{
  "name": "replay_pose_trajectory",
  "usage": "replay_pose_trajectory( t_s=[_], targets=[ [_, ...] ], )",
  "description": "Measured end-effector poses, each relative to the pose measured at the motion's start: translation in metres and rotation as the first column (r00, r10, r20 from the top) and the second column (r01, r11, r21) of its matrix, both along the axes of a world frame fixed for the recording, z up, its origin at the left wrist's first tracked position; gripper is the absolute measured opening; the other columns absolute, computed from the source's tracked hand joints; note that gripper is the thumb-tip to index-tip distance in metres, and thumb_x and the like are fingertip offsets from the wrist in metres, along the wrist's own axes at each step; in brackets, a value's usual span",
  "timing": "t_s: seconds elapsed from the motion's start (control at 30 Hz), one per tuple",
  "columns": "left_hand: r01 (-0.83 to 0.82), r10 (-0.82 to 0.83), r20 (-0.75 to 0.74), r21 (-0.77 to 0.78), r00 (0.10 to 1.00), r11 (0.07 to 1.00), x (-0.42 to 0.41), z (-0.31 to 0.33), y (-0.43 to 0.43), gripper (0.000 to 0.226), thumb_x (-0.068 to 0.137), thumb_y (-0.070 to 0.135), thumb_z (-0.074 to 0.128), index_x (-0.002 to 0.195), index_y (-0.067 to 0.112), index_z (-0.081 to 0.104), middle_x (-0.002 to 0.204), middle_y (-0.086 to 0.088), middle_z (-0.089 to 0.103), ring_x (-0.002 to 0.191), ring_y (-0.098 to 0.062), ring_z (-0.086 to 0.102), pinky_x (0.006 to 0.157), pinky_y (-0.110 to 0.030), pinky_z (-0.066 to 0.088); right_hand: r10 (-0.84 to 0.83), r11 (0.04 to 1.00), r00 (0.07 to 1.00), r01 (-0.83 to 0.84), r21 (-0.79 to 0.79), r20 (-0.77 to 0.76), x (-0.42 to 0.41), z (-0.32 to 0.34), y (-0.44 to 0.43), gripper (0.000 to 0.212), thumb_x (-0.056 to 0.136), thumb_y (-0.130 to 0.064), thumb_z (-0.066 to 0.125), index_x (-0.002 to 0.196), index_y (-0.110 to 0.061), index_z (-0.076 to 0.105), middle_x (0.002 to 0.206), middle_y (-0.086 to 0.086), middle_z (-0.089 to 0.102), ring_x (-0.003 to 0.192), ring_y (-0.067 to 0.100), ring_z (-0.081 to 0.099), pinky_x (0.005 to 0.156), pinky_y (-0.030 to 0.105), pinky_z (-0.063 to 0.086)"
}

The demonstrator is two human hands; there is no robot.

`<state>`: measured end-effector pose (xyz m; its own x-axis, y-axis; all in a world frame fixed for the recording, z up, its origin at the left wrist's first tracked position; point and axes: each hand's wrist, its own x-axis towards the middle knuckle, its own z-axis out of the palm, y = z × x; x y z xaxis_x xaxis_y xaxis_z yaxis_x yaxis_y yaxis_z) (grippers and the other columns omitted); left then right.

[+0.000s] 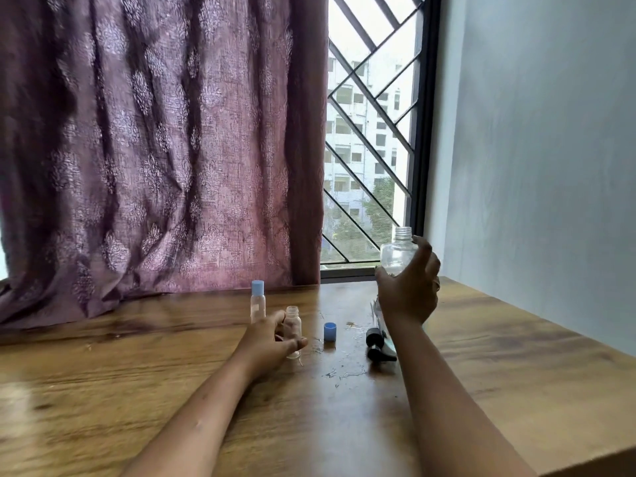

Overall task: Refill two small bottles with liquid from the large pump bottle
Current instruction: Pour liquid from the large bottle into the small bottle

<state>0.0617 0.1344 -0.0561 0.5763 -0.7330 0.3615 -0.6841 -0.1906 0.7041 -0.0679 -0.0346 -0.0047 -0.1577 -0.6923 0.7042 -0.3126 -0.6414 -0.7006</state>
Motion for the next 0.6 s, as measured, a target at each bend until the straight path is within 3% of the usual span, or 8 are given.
replay_pose_trajectory(
  t_s=[0.07,0.23,0.6],
  targets=[
    [-0.009,0.009,0.021,-0.008,1.000,1.000,0.002,-0.001,-0.001,0.034,0.076,0.025,0.074,0.105,0.012,0.060,0.092,0.000,0.066,0.079,-0.008,0.059,0.063,-0.006,0.041,-0.013,0.996,0.999,0.008,-0.088,-0.053,0.001,-0.001,0.004,0.071,0.065,-0.021,0.074,0.126,-0.025,0.038,0.127,0.007,0.047,0.104,0.038,0.054,0.077,0.044,0.048],
    [-0.056,0.056,0.038,0.000,0.998,0.998,0.007,-0.002,-0.002,0.037,0.075,0.030,0.075,0.105,0.013,0.060,0.091,0.002,0.066,0.085,-0.012,0.062,0.072,-0.021,0.047,-0.115,0.950,0.970,0.044,-0.309,-0.214,0.012,-0.004,0.016,0.069,0.058,-0.020,0.072,0.123,-0.026,0.049,0.116,0.006,0.052,0.096,0.034,0.056,0.072,0.041,0.048],
    [-0.158,0.158,0.064,-0.005,0.985,0.987,0.018,-0.005,-0.001,0.038,0.074,0.031,0.074,0.105,0.014,0.061,0.095,-0.003,0.070,0.087,-0.020,0.065,0.082,-0.033,0.052,-0.111,0.869,0.893,-0.126,-0.478,-0.437,0.028,-0.014,0.030,0.080,0.050,-0.021,0.079,0.123,-0.028,0.046,0.114,0.003,0.051,0.087,0.028,0.060,0.069,0.037,0.047]
  ],
)
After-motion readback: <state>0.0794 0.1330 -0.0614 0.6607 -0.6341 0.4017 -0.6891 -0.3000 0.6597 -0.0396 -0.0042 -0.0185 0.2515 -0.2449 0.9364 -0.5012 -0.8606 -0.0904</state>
